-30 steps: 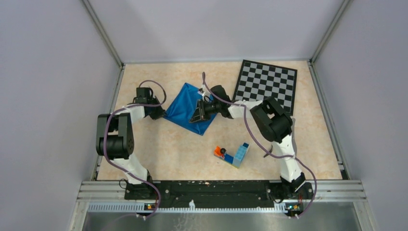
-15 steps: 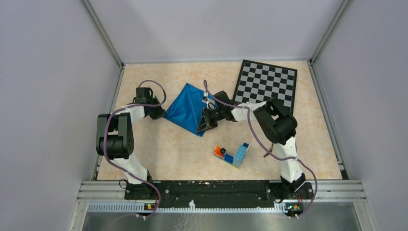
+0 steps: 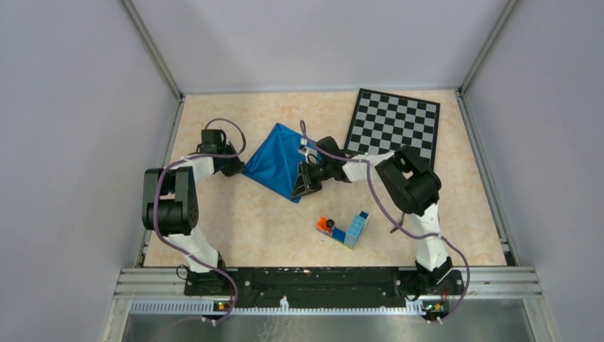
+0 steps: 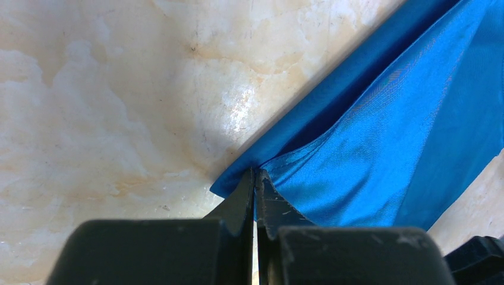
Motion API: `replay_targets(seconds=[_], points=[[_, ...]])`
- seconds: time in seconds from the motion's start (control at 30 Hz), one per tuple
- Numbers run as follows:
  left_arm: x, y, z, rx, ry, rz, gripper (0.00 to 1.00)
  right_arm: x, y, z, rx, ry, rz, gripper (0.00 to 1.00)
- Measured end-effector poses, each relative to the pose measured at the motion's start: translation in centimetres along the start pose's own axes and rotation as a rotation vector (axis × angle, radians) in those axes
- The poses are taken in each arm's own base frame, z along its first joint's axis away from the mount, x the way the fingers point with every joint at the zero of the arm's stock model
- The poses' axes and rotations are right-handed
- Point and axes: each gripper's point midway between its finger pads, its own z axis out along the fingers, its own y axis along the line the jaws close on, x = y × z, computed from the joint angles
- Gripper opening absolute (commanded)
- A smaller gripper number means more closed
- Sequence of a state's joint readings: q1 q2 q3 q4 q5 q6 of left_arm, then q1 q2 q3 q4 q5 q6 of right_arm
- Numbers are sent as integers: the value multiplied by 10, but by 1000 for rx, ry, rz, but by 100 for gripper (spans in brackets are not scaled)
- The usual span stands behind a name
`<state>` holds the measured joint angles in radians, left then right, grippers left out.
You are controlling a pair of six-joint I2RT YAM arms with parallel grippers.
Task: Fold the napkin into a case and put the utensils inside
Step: Smooth out the top corner of the smaller rectangle-folded napkin at the center of the board.
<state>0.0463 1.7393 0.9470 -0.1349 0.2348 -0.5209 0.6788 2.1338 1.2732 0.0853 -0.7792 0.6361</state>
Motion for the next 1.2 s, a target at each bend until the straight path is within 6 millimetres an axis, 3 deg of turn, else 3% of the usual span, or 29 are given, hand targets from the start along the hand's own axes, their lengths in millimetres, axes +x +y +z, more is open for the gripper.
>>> replay_targets(seconds=[0.17, 0.37, 0.5, 0.63, 0.67, 0.7, 0.73, 0.9, 1.03, 1.2], points=[[0, 0, 0, 2, 2, 1, 0, 17, -14, 0, 31, 26, 16, 11], [2, 0, -3, -8, 15, 2, 17, 16, -14, 0, 40, 19, -1, 11], [1, 1, -16, -36, 30, 16, 39, 15, -14, 1, 42, 13, 1, 10], [-12, -12, -43, -16, -14, 31, 51, 13, -14, 2, 46, 6, 0, 10], [-15, -15, -48, -10, -25, 33, 58, 13, -14, 2, 47, 4, -1, 10], [-17, -18, -56, -5, -38, 27, 77, 13, -14, 2, 47, 4, 1, 10], [-18, -20, -61, 0, -48, 20, 82, 13, -14, 2, 48, 3, 2, 10], [5, -18, -74, -5, -33, -157, 81, 11, -14, 2, 49, -4, 0, 10], [27, -10, -66, -48, 33, -365, 78, 9, -14, 3, 50, -14, -6, 9], [33, 0, -45, -148, 77, -546, 73, 8, -14, 4, 50, -19, -12, 9]])
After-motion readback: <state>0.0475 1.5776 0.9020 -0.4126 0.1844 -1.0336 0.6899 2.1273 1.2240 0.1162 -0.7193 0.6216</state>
